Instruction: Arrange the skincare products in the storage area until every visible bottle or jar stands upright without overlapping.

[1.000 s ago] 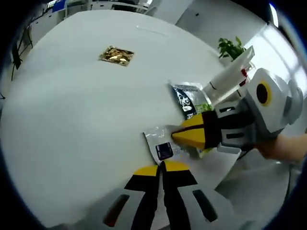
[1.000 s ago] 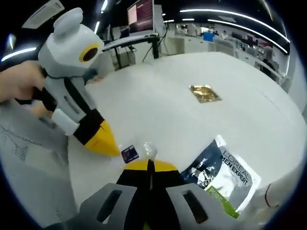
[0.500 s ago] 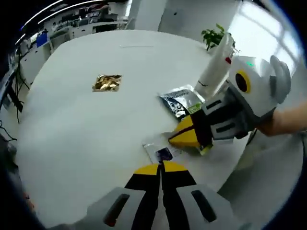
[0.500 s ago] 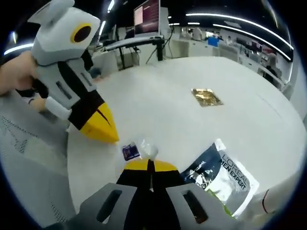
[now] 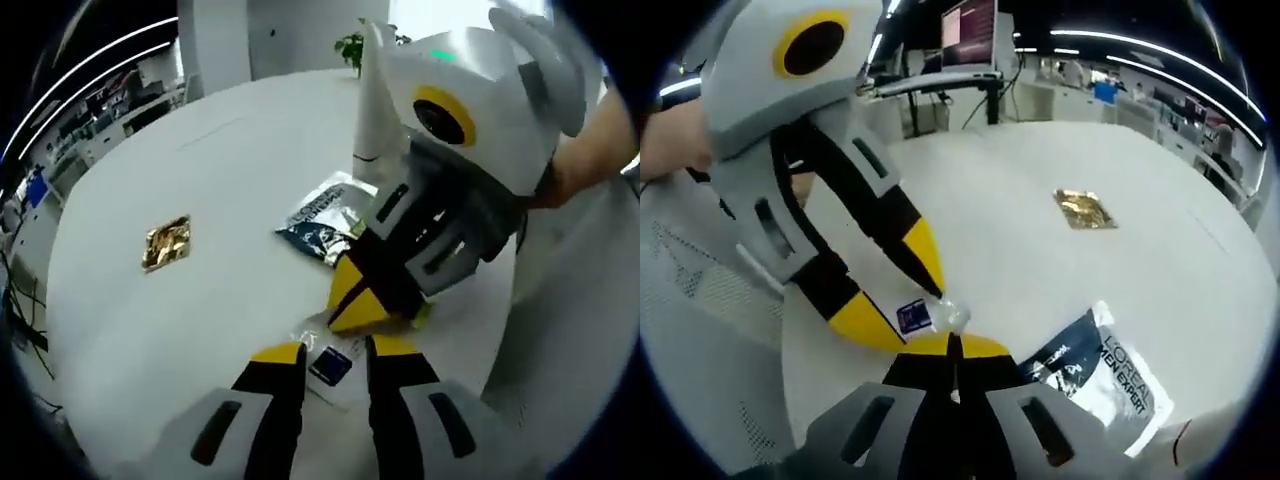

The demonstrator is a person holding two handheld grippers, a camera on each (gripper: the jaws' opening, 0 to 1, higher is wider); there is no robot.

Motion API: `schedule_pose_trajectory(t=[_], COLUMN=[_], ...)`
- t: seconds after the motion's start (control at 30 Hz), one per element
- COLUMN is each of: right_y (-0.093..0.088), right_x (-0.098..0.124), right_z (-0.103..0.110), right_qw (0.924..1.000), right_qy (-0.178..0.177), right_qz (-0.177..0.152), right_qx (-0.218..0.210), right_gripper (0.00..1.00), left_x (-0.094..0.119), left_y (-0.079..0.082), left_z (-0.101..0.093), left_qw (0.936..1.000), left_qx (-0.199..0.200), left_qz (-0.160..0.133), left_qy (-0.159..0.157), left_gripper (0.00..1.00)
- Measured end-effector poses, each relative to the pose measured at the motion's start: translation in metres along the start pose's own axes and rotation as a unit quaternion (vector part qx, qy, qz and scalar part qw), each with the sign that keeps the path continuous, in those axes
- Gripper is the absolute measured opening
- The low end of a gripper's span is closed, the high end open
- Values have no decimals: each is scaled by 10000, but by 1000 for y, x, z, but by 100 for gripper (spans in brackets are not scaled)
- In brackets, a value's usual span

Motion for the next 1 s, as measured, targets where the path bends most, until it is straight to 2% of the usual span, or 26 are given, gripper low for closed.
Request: schedule_pose_trajectory(t=[0.1,0.23,0.4,0.53,0.67,0.77,1.0], right_y=[0,-1,-1,1,15,24,18], right_x=[0,1,2,7,15,26,40], right_z=[0,1,2,-6,-16,-19,-14], right_qw=[10000,10000,9999,9995,9979,9967,9956], right_qy=[-2,-59,-83,-305,-457,-529,-553], right_qz=[-2,-26,-16,-70,-423,-471,-403], right_qx=[-17,-50,79,106,160,399,633], right_gripper=[1,1,2,9,12,17,32], left_x=[0,-1,-1,-1,-2,-3,-3], left_y=[-6,-5,-4,-4,-5,-6,-6], left_z=[3,2,0,0,0,0,1], left_qw=[9997,9997,9988,9991,9992,9992,9993], left_qx=[-155,-193,-453,-395,-389,-379,-349], left_qz=[167,141,141,111,84,76,82], left_qy=[100,110,105,104,90,92,104], left_gripper=[27,27,25,25,25,25,25])
Point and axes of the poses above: the point that each gripper's makers call its tool centre point, and the gripper's own axes: x roughly backward along the fingers, z roughly to its left, y roughly out of its top, the point moved 1 cm from there along x, roughly backward along the fingers, and after that the axes turned 10 degrees about -z, right-handed, at the moved point
